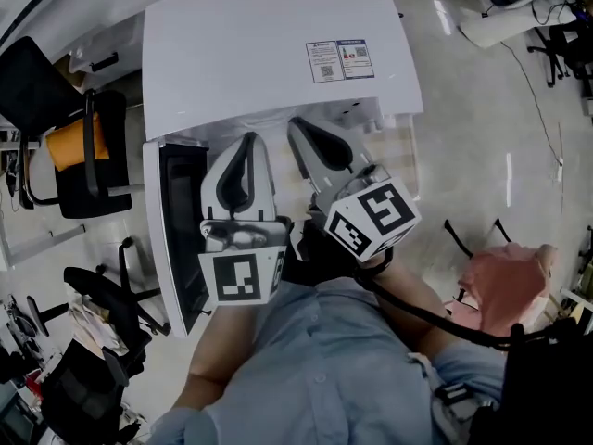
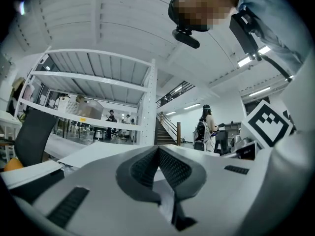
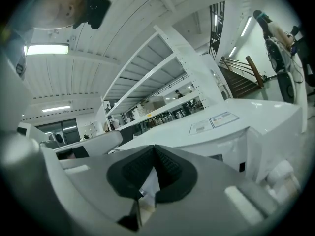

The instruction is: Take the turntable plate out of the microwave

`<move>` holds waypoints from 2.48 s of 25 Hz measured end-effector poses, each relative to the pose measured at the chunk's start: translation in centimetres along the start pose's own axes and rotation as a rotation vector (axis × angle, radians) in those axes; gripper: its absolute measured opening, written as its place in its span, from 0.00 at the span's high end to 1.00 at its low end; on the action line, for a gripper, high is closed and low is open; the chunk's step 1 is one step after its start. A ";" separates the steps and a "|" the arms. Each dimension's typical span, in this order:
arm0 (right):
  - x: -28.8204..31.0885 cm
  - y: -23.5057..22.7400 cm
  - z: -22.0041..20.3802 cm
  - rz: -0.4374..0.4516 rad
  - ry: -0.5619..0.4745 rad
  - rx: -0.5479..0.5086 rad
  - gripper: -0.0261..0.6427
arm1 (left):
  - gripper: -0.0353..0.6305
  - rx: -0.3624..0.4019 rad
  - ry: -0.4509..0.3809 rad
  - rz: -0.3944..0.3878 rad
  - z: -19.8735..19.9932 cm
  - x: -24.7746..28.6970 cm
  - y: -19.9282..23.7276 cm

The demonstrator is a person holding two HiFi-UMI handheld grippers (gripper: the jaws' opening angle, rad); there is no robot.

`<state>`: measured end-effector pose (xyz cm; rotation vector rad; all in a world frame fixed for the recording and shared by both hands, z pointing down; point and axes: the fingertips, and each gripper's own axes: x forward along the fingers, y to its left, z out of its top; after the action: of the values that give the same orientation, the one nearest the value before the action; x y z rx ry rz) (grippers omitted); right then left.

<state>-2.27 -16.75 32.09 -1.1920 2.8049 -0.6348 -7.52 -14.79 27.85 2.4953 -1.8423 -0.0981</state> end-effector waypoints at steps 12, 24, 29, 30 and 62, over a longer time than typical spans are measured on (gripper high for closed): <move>1.4 -3.7 -9.1 -0.008 0.078 0.081 0.96 | 0.94 -0.010 0.000 0.031 -6.8 0.7 0.2; 3.7 -6.5 -18.5 -0.028 0.157 0.275 0.96 | 0.94 -0.027 -0.017 0.076 -12.1 1.0 3.3; 4.1 -6.8 -19.2 -0.014 0.162 0.353 0.93 | 0.94 -0.047 -0.017 0.067 -12.9 0.9 3.5; 4.1 -6.7 -19.1 -0.004 0.163 0.373 0.92 | 0.94 -0.055 -0.017 0.064 -13.2 0.9 3.5; 1.8 -7.3 -19.8 0.005 0.039 0.897 0.89 | 0.94 -0.076 0.041 0.075 -11.3 -0.7 3.4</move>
<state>-2.15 -15.52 53.27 -0.9501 2.0672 -1.6589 -10.10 -15.14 39.41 2.3583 -1.8770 -0.1117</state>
